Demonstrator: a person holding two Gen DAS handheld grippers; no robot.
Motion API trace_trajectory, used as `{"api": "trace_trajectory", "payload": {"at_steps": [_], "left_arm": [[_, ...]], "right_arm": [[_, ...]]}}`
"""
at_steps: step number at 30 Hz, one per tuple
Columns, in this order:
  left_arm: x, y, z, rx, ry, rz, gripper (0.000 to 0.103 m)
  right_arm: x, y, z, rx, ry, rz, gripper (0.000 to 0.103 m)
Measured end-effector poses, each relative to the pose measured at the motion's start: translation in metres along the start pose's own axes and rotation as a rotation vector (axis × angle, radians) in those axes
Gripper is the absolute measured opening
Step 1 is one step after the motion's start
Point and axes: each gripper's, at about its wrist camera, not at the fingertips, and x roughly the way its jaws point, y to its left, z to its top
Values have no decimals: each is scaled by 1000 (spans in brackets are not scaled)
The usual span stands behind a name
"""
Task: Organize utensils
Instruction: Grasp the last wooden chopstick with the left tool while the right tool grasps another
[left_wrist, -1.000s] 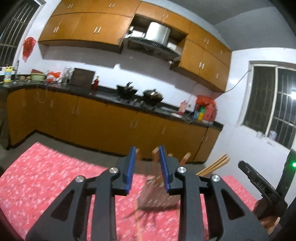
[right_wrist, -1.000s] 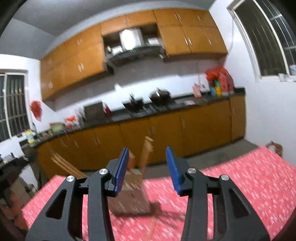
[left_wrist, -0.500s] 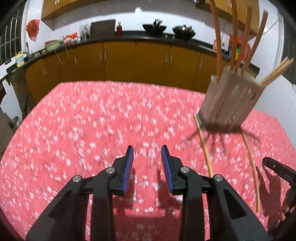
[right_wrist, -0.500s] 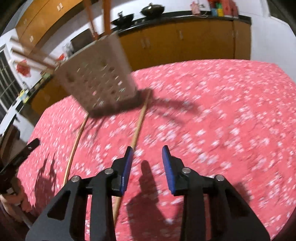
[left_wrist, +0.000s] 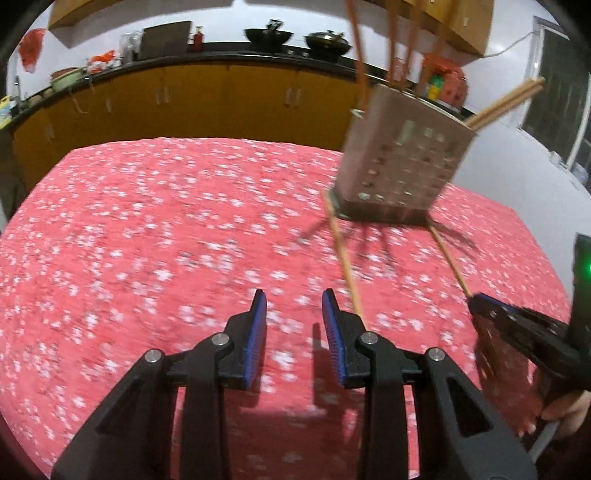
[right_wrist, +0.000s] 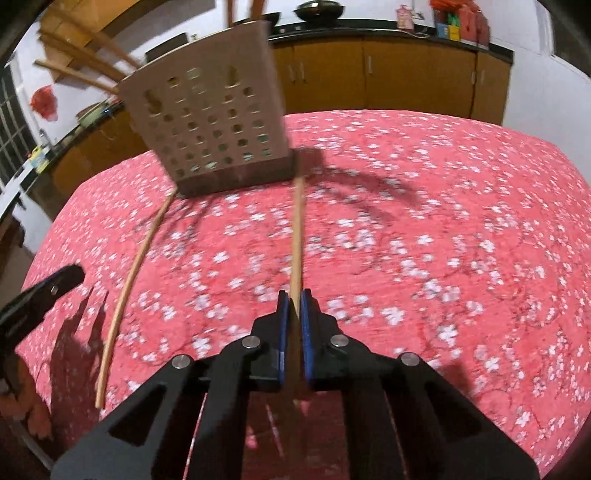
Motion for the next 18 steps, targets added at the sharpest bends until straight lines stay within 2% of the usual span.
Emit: {"api": "trace_trajectory", "payload": {"at_steps": [6, 15, 18], "left_arm": [[8, -24, -6, 45, 21, -38, 36], [24, -45, -10, 111, 67, -24, 36], [32, -52, -13, 141, 90, 4, 27]], "right_arm": [[-2, -29, 6, 73, -22, -80, 7], [0, -39, 8, 79, -25, -88, 7], [-1, -39, 8, 78, -24, -85, 7]]}}
